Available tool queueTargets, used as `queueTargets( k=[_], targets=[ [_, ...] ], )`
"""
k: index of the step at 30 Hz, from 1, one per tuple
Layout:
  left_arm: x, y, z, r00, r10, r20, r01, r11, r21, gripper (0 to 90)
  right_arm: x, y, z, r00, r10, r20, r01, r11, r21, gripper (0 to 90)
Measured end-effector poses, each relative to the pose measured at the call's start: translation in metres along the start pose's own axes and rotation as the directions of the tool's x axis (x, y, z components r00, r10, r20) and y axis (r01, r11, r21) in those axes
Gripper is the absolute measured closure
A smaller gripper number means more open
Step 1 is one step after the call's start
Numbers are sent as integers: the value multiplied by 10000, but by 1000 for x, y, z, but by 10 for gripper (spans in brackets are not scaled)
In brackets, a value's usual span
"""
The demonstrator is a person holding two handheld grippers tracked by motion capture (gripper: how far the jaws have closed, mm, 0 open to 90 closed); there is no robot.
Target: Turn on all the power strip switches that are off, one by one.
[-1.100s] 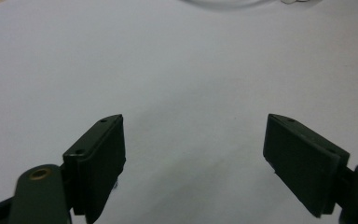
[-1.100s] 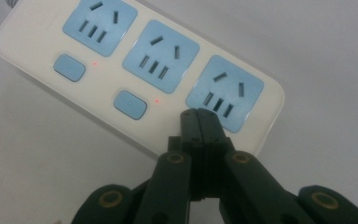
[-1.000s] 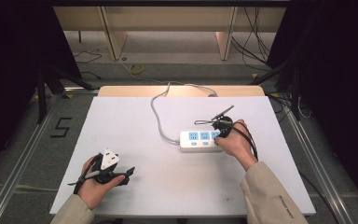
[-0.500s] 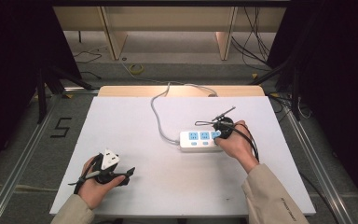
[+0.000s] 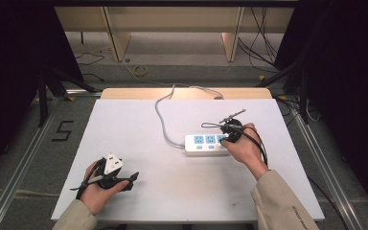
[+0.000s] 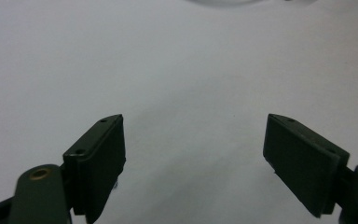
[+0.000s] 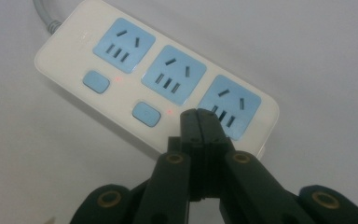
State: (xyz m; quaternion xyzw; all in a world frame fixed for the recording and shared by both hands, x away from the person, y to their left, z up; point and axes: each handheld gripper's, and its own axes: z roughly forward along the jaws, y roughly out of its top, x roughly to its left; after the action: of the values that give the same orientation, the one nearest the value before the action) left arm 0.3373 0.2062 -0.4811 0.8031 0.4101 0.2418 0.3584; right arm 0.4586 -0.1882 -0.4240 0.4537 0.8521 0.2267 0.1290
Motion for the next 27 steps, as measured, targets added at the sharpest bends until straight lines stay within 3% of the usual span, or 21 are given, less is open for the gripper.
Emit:
queueTargets(
  k=[8, 27],
  targets=[
    [0, 0, 0, 10000, -7, 0, 7, 10000, 8, 209, -4, -6, -6, 9999, 68, -93, -71, 9994, -348, 898],
    [-1, -1, 1, 10000, -15, 59, 15, 10000, 49, 209, -6, -29, -22, 9991, -61, -421, 20, 9952, -983, 770]
  ],
)
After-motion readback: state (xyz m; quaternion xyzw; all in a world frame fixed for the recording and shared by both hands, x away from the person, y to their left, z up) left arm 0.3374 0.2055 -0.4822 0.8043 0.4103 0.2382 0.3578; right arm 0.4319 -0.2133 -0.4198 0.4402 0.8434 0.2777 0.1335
